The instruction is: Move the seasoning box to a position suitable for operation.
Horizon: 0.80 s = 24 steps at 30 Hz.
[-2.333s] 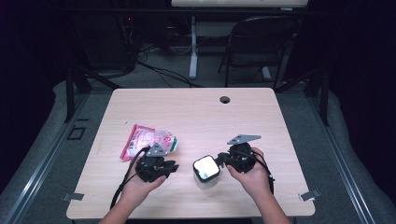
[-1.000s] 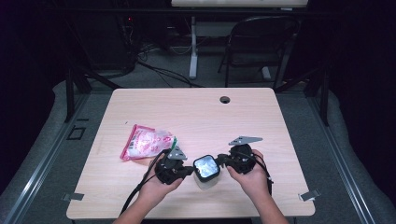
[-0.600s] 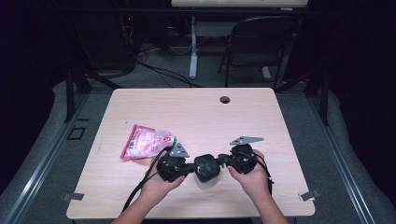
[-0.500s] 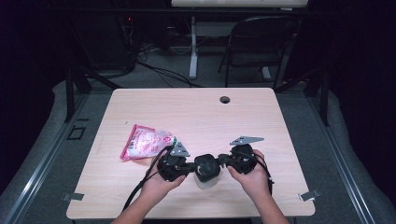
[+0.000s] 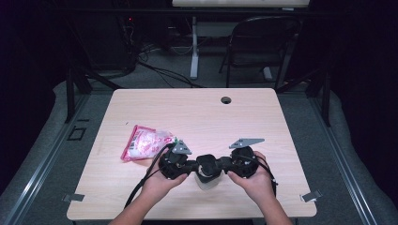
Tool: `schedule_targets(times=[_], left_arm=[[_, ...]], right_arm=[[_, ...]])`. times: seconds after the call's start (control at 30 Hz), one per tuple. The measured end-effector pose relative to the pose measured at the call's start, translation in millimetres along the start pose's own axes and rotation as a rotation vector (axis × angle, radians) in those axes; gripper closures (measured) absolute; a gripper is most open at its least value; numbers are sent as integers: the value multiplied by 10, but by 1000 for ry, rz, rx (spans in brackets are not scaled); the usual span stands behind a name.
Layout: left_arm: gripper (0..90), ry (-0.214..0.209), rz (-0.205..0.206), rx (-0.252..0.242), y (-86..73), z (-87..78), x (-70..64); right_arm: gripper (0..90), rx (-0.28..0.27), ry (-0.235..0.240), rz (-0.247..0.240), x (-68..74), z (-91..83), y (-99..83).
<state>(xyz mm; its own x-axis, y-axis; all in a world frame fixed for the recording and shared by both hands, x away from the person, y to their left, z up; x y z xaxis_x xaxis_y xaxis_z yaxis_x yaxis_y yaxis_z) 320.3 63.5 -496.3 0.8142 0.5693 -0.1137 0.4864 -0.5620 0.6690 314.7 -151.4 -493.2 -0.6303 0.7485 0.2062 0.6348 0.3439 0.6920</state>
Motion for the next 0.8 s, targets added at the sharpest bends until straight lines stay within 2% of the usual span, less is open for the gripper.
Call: schedule_targets(times=[0.2, 0.23, 0.47, 0.8], left_arm=[[731, 14, 6, -3, 61, -21, 4], [723, 22, 12, -2, 86, -29, 1], [683, 42, 22, -4, 156, -56, 5], [663, 50, 25, -17, 255, -83, 16]], right_arm=[[616, 5, 34, -27, 120, -90, 31], [600, 7, 43, -46, 159, -125, 46], [561, -7, 77, -62, 273, -196, 69], [542, -5, 79, -89, 349, -189, 81]])
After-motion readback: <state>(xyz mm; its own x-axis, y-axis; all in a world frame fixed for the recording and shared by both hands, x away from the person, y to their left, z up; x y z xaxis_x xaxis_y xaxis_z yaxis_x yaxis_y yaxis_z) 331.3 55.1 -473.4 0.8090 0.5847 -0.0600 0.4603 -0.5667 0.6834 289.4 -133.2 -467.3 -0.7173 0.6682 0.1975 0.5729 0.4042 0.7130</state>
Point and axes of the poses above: each handheld gripper's, and its own axes: z roughly forward along the jaws, y roughly out of its top, x roughly to its left, the point moved 2 cm from there along z, roughly forward along the jaws
